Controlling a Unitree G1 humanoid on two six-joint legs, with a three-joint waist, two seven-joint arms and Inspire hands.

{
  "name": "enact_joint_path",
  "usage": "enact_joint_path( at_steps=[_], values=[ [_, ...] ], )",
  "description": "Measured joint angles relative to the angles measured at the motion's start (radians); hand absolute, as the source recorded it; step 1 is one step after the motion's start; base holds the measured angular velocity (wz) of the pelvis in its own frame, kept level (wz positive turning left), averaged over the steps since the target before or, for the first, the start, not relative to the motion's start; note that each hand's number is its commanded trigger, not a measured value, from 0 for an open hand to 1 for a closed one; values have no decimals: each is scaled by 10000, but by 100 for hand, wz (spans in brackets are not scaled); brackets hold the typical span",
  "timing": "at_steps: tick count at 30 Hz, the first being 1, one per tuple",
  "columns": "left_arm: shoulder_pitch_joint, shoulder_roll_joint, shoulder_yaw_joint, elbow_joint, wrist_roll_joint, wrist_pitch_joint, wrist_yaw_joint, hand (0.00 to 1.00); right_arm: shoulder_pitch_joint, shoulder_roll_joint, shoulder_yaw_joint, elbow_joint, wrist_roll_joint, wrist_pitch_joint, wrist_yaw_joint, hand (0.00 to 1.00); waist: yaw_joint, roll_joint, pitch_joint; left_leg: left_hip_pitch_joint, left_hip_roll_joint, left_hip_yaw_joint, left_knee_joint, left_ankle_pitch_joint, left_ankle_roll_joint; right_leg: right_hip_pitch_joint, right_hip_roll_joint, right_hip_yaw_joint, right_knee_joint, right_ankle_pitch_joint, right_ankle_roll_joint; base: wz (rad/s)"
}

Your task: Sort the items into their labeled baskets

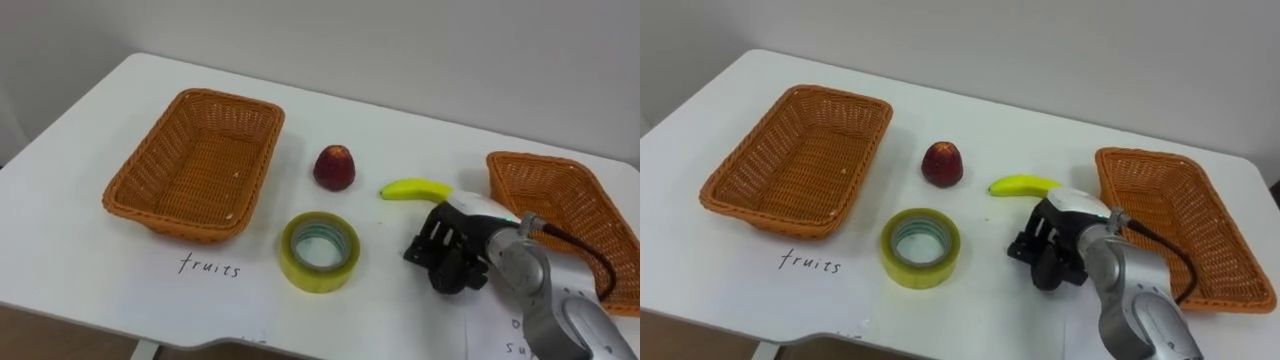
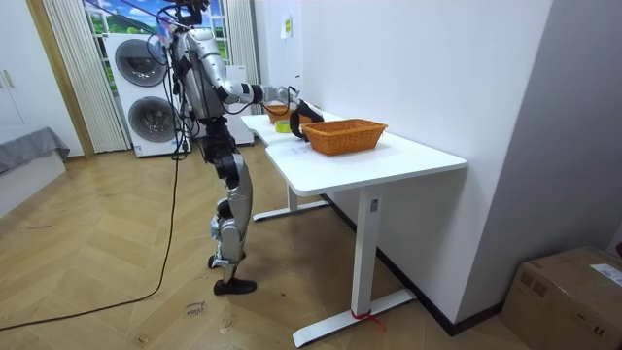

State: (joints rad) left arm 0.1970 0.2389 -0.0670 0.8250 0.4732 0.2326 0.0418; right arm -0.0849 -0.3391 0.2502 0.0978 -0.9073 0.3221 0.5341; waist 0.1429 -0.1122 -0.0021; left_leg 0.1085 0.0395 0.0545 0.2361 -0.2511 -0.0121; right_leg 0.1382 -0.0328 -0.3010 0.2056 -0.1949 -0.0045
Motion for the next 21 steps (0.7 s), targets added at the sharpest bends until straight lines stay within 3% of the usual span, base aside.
enact_joint_path(
  at_steps=[5, 10, 13, 19, 21],
  values=[
    [-54, -2, 21, 6, -121, -37, -5, 0, 139, 69, -246, -244, 107, -83, -156, 100, -95, 18, -5, -3, 4, -1, 5, 0, 0, 8, 4, 14, -1, 2, -1, 0],
    [65, 49, 25, 132, -106, -423, 200, 0, 330, 70, -426, -713, 541, -402, -140, 100, -320, 104, 18, 9, 3, 37, -10, 3, 0, -11, 17, 98, 1, 2, -1, -3],
    [170, 36, 125, 150, -108, -513, 336, 0, 357, 68, -585, -824, 877, -807, -133, 100, -530, 165, 54, 39, 5, 184, -19, 8, 8, -62, 10, 233, 8, 2, 0, -11],
    [375, 11, 865, 110, -90, -828, 342, 0, 354, 32, -2140, -1373, 2333, -1262, -328, 100, -862, 190, 54, 120, 12, 312, -157, 20, 22, -90, 7, 309, 14, 6, 9, -6],
    [574, 20, 1097, 109, -96, -1031, 355, 0, 350, -186, -2756, -1658, 2878, -1537, -685, 100, -889, 210, 70, 257, 27, 438, -170, 21, 20, -32, 28, 451, 8, 6, 9, -14]
  ],
)
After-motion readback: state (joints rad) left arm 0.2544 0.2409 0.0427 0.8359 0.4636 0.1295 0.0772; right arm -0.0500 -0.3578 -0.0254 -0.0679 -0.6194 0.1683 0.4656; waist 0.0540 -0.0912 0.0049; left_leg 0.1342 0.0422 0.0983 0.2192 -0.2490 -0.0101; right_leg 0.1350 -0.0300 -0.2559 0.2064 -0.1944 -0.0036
